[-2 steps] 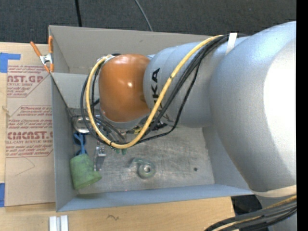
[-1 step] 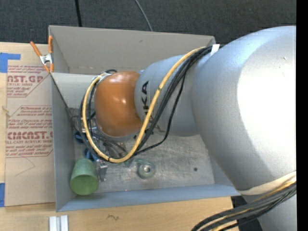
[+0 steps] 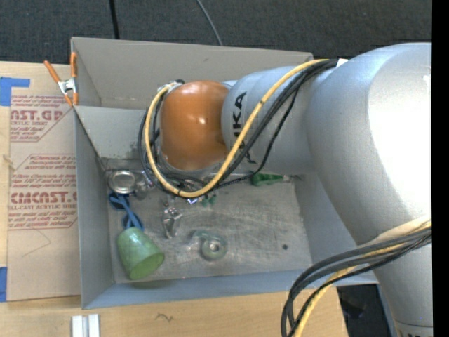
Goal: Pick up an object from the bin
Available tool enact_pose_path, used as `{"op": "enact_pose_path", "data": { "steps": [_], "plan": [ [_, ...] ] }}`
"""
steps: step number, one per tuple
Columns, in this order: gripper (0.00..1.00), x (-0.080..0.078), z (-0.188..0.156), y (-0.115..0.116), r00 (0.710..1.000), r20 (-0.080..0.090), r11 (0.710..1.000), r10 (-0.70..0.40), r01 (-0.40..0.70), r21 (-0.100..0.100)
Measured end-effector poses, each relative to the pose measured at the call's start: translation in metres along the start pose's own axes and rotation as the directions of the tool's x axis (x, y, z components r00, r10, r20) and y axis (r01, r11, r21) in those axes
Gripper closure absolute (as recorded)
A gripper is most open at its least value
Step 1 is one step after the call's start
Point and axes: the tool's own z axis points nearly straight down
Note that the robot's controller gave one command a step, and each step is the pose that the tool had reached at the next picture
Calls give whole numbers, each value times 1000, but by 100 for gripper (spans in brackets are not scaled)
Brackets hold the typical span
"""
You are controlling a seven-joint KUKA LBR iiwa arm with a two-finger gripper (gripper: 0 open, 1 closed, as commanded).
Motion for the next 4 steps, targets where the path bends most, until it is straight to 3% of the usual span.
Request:
{"op": "enact_pose_path", "data": {
  "steps": [1,2,3,4],
  "plan": [
    [0,19,15,65,921,2,921,-389,389,6],
    [0,53,8,84,800,1,800,-600,600,0],
    [0,42,14,88,685,4,685,-728,728,9],
    [100,39,12,89,688,16,688,-726,726,15]
  ]
}}
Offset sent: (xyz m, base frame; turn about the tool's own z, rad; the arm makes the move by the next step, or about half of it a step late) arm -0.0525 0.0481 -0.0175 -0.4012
